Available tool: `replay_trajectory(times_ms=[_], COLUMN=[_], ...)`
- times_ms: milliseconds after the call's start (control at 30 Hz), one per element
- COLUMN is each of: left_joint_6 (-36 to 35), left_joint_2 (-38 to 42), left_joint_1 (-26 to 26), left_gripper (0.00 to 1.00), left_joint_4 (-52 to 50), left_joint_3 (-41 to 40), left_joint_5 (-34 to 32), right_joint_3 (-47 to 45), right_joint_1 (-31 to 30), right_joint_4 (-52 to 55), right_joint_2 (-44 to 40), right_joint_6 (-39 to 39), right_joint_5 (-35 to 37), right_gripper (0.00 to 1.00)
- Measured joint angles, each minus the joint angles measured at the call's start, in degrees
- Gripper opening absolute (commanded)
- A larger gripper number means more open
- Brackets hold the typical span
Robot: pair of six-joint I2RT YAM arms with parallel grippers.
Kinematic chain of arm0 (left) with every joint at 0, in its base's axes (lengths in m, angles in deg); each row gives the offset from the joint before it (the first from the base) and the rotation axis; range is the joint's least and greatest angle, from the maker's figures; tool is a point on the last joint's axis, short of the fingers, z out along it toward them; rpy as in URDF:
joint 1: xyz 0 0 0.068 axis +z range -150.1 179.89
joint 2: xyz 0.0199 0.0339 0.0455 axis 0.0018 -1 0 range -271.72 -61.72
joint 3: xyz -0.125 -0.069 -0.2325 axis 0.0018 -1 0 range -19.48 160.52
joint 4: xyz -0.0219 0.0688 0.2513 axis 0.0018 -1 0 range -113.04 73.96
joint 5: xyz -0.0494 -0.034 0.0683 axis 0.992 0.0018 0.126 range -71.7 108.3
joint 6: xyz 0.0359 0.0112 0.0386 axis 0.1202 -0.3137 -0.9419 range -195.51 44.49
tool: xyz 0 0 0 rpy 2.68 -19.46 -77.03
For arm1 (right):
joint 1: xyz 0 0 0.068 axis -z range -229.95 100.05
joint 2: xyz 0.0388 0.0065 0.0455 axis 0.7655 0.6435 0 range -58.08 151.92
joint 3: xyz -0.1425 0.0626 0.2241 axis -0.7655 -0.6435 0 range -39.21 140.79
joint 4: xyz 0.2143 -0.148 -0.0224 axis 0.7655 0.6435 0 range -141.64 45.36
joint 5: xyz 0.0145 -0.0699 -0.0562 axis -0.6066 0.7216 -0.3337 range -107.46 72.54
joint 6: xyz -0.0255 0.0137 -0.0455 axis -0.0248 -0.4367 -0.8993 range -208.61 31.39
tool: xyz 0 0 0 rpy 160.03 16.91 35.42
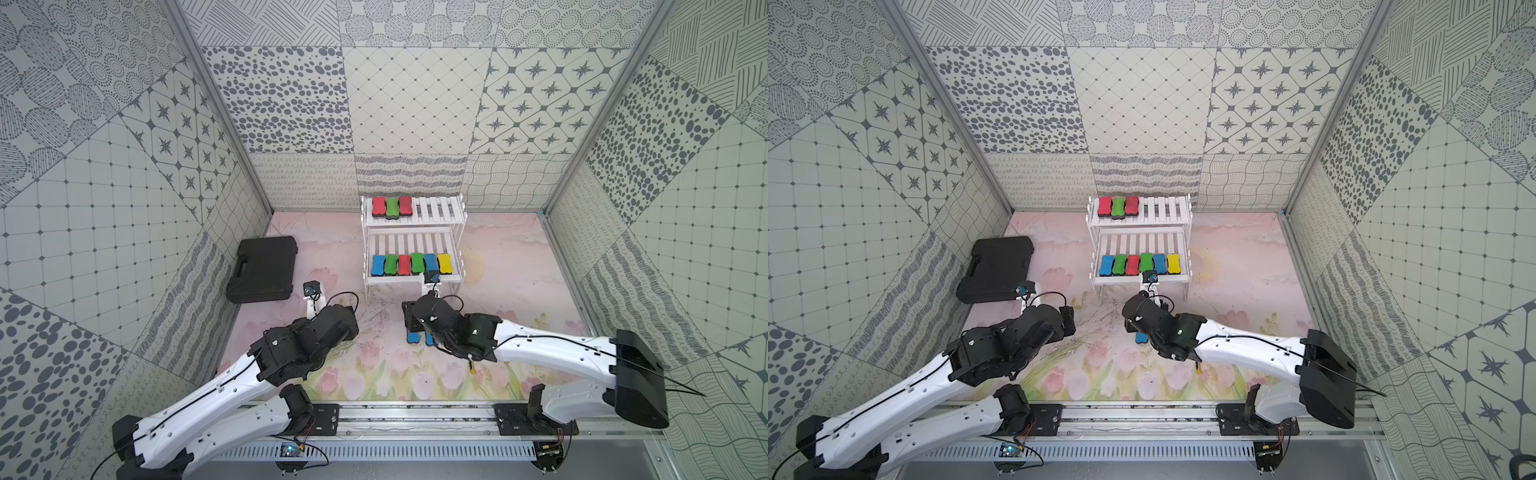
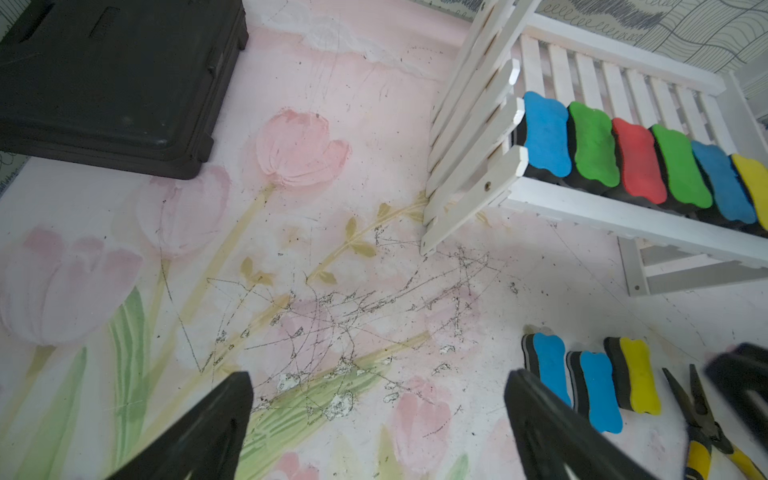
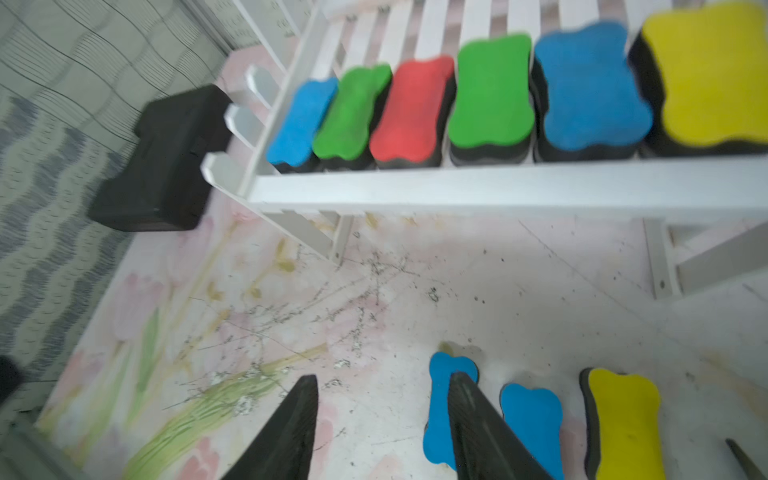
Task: Remove the whiteboard erasers from the shelf
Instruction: Place the whiteboard eraser at the center of the board, then pick up the whiteboard eraser from the shelf.
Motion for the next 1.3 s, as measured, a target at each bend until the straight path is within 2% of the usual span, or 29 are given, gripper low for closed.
replay_trajectory(times_ms=[133,300,467,633,900,1300], left_joint_6=[0.2,0.2,0.4,0.4,0.4,0.4], left_joint_2=[-0.6,-1.6,-2.1,-2.1,-1.8,-1.7], left_joint_1=[0.0,0.0,0.0,0.0,0.0,0.0], left_gripper=[1.0,0.99,0.99,0.99,0.99,0.99], left_joint_4=[0.1,0.7,1.4,1.5,1.5,1.5], left_joint_3=[-1.0,-1.2,-1.2,-1.2,-1.2,-1.1], left_joint_5=[0.9,1.9,2.6,2.7,2.7,2.7], right_joint_3=[11.1,26.4,45.2,59.3,71.2,72.2], right_joint_1=[4.3,12.1,19.0,20.8,23.1,24.7], right_joint_4=[4.1,8.0,13.7,20.0,27.7,30.0], right_joint_2=[-1.6,3.4,16.9,29.1,38.4,38.8], right_joint_6=[-7.0,-12.7,-17.7,-22.0,-25.0,-24.9], right_joint_5=[-3.1,-7.6,-9.7,-9.8,-11.6,-14.3], right_gripper=[0.52,0.52,0.52,0.52,0.52,0.5])
